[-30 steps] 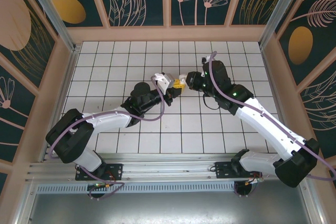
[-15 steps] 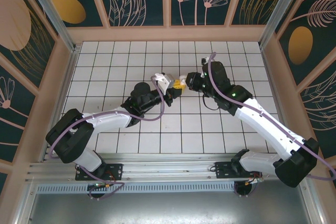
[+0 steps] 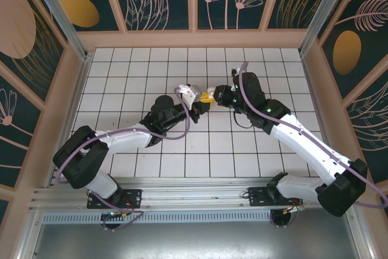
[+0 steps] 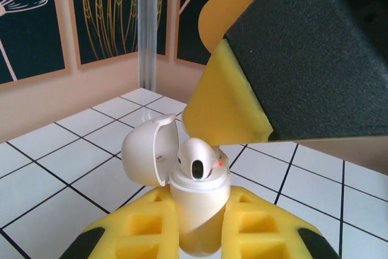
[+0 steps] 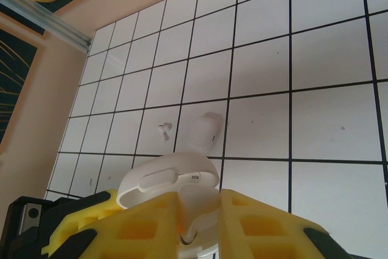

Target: Insert the wireless bluetooth earbuds into the charging case

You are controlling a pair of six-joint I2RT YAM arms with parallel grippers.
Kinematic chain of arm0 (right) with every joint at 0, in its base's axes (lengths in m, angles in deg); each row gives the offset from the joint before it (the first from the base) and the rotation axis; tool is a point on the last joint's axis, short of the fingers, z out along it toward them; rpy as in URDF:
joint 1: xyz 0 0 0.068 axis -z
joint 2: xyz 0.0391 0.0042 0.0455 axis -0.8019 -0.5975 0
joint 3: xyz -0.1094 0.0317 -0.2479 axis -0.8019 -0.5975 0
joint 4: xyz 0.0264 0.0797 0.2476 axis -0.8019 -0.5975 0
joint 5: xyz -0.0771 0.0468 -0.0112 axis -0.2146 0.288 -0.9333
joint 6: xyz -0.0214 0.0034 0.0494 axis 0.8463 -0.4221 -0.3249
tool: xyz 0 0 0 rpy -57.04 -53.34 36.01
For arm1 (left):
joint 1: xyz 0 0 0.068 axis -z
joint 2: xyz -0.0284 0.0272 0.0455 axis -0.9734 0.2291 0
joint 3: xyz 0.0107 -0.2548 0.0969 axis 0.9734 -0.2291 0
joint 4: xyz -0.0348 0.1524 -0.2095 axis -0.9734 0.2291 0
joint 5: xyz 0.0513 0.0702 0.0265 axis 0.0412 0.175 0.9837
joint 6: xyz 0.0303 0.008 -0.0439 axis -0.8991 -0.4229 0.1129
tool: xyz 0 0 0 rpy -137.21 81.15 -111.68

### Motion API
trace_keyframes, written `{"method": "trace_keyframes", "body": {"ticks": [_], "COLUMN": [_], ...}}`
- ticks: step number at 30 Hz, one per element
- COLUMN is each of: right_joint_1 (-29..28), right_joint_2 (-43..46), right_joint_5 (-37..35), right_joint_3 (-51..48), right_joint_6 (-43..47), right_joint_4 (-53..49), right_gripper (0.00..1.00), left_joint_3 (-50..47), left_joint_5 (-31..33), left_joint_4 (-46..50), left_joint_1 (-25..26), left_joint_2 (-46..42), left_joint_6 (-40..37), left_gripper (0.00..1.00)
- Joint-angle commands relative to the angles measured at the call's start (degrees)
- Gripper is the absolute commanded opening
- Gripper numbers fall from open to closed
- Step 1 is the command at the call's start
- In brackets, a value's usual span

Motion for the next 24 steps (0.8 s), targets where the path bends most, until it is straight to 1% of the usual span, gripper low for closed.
{"method": "trace_keyframes", "body": {"ticks": [1,11,14,24], "right_joint_1": [0.4,0.3,0.3,0.1], "right_joint_2": [0.1,0.2,0.2,0.5], "right_joint_5": [1.5,1.5,3.3,3.8], "right_joint_3": [-1.6,-2.1,-2.2,-2.1], "right_joint_6": [-0.6,-0.8,-0.8,-0.9], "right_joint_4": [0.9,1.2,1.3,1.7], "right_gripper": [0.22,0.23,0.24,0.26], "left_joint_3": [1.8,2.4,2.3,2.4], "left_joint_5": [-0.3,-0.3,-0.3,-0.6], "left_joint_4": [-4.1,-3.8,-3.8,-3.8], "left_joint_1": [0.2,0.3,0.3,0.3], "left_joint_2": [0.2,0.7,0.6,0.6], "left_joint_6": [1.2,1.2,1.3,1.5], "left_gripper": [0.0,0.0,0.0,0.0]}}
